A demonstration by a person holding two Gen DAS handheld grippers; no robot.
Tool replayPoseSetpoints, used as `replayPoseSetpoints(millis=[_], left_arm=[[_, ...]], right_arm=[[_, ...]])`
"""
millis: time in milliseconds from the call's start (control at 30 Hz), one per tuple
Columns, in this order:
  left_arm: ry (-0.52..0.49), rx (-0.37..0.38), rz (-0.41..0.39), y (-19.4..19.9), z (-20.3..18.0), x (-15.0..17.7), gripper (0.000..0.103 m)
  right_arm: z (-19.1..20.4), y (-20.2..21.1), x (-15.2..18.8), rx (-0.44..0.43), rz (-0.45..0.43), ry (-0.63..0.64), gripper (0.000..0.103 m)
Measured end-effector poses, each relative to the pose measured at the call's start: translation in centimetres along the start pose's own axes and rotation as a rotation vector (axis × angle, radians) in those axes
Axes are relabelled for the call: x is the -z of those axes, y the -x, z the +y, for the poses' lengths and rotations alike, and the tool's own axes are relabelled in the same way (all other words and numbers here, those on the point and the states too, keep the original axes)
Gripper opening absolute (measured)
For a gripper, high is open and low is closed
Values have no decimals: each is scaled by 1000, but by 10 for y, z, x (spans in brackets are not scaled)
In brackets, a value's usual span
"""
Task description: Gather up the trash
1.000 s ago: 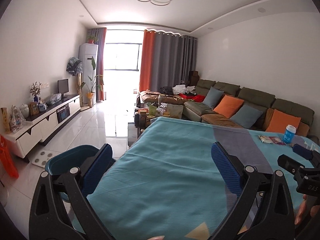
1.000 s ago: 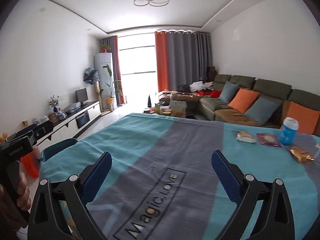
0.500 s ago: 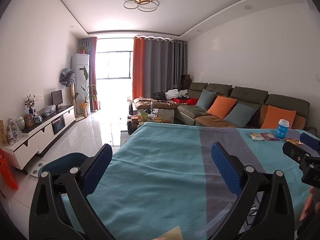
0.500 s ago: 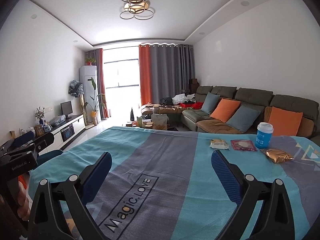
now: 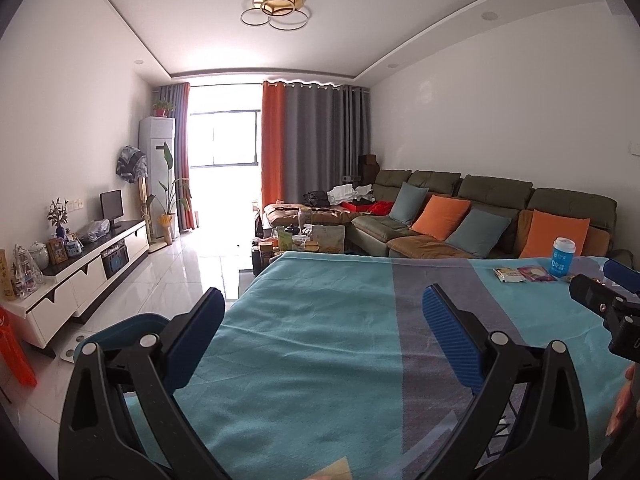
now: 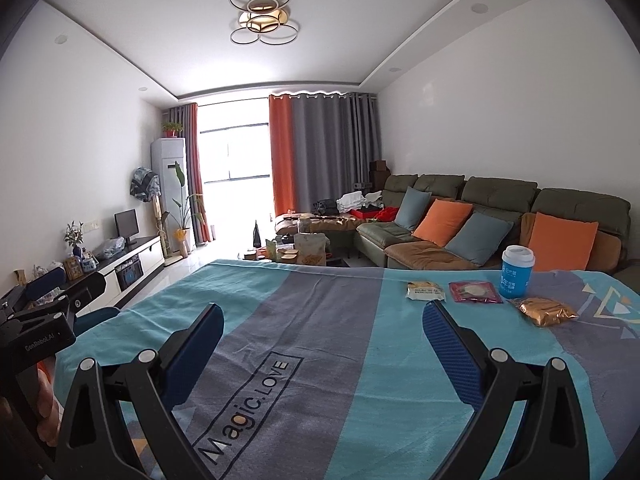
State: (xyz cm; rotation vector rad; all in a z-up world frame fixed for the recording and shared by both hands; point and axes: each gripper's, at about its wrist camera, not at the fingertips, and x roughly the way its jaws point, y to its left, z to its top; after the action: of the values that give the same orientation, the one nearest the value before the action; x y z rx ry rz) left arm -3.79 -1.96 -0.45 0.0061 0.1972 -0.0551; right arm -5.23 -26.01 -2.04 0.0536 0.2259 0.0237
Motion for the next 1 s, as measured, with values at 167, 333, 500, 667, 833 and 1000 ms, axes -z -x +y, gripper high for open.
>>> replayPoseSetpoints(millis=[167, 333, 500, 667, 833, 1000], left_arm=[[1, -5, -7, 1, 2, -1, 97], [-7, -12, -18, 3, 2, -3, 97], [-8, -10, -17, 4, 2, -3, 97], [-6, -7, -21, 4, 2, -5, 97], [-5, -9, -24, 4, 3, -5, 97], [-6, -12, -26, 5, 3, -7, 97]], right_arm=[[-3, 0, -1, 3, -2, -2, 96], [-5, 1, -4, 1, -8, -6, 96], [-6, 0, -5, 3, -9, -4, 96], [-7, -1, -6, 4, -11, -6, 96], [-7, -1, -7, 1, -13, -6, 96], [-7, -1, -8, 0, -12, -6, 96]])
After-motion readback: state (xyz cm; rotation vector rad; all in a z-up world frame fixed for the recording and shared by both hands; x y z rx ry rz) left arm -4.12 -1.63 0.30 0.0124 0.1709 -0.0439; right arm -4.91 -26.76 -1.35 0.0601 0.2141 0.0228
